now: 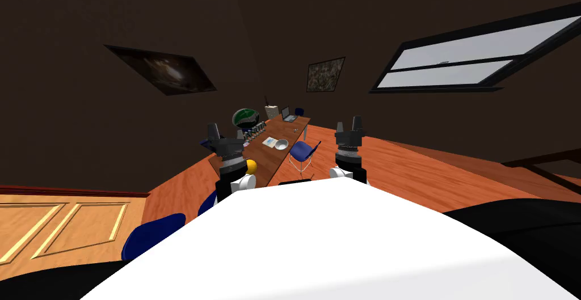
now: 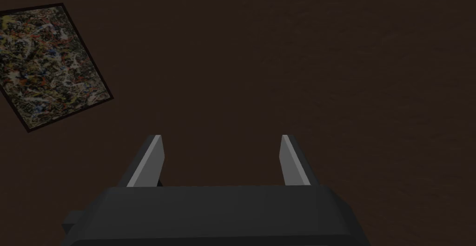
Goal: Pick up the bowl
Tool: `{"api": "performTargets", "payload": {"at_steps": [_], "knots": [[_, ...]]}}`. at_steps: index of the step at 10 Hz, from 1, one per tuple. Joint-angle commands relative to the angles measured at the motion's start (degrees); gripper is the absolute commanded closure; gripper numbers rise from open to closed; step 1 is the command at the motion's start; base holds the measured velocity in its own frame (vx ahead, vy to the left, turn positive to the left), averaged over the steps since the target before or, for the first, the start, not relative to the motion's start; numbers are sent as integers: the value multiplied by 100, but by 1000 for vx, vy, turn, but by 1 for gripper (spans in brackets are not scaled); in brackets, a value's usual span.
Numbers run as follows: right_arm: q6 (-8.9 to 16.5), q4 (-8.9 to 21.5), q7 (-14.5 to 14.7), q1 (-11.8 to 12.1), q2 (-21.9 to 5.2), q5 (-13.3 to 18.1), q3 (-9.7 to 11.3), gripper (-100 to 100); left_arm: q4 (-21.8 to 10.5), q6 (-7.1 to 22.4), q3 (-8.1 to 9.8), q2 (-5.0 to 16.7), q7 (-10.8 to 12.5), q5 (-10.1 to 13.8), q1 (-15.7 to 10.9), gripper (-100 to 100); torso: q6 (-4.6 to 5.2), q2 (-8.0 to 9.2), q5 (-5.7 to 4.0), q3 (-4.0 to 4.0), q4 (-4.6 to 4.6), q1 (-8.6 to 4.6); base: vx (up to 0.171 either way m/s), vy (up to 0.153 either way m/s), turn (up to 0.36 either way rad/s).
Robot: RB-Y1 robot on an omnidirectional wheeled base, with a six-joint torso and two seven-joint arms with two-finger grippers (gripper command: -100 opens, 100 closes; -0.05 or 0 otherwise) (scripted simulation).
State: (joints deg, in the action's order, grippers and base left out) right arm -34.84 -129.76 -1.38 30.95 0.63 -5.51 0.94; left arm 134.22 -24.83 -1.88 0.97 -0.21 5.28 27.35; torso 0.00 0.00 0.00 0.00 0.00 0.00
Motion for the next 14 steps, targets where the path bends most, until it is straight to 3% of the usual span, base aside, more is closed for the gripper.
{"api": "performTargets", "payload": {"at_steps": [1,7,12,14], "knots": [[0,0,0,0,0,0,0,0,-48,146,21,190,21,-6,-22,-100,0,0,0,0,0,0,-15,3,-132],[0,0,0,-1,0,0,0,0,-315,985,125,610,130,-38,-119,-100,2,18,1,10,4,7,-43,12,-191],[0,0,0,-1,0,0,0,0,-496,1600,201,697,211,-51,-178,-100,1,12,1,7,3,4,-39,7,-156],[0,0,0,0,0,0,0,0,-629,2003,262,724,278,-53,-216,-100,0,8,1,5,2,4,-32,1,-216]]}}
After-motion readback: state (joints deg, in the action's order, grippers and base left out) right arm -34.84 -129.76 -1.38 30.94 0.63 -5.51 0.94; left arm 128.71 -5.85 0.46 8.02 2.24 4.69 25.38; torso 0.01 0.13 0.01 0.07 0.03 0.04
